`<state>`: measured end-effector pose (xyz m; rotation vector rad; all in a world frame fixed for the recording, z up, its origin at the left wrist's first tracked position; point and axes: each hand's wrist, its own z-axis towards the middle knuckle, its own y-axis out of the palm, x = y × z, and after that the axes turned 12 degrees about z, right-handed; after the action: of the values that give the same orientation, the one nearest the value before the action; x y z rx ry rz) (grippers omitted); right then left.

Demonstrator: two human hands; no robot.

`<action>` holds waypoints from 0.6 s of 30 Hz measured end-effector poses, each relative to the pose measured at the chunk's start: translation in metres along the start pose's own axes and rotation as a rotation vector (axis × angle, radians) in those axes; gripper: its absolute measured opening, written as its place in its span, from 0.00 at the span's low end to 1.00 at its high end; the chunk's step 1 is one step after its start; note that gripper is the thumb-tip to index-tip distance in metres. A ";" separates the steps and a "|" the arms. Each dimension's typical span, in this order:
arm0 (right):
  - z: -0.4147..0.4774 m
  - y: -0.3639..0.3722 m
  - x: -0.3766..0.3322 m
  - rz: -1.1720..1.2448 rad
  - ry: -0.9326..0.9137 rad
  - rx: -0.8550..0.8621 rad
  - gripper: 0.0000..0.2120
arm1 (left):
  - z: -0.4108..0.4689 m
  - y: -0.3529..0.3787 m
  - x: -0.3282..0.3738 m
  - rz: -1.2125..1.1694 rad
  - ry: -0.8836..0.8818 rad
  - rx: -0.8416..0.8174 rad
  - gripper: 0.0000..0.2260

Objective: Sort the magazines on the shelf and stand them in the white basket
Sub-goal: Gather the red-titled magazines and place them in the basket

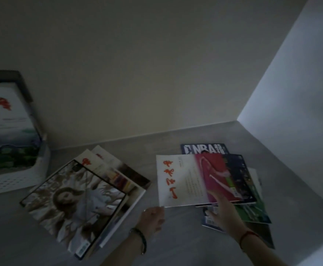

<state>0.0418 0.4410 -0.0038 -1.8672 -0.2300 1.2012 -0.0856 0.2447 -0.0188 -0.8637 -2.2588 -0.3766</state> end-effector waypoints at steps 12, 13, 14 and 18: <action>0.041 0.017 0.007 -0.463 -0.345 -0.204 0.19 | 0.035 0.080 -0.001 -0.381 -0.131 0.039 0.18; 0.038 0.016 -0.002 -0.461 -0.352 -0.224 0.18 | 0.035 0.083 0.000 -0.388 -0.115 0.023 0.19; 0.036 0.017 -0.007 -0.462 -0.370 -0.215 0.17 | 0.034 0.085 0.003 -0.413 -0.092 0.013 0.19; 0.024 0.016 -0.023 -0.437 -0.411 -0.030 0.13 | 0.037 0.088 0.016 -0.462 -0.011 -0.021 0.12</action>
<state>0.0065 0.4320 -0.0042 -1.4705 -0.8396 1.2563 -0.0530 0.3353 -0.0325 -0.3428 -2.4574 -0.6025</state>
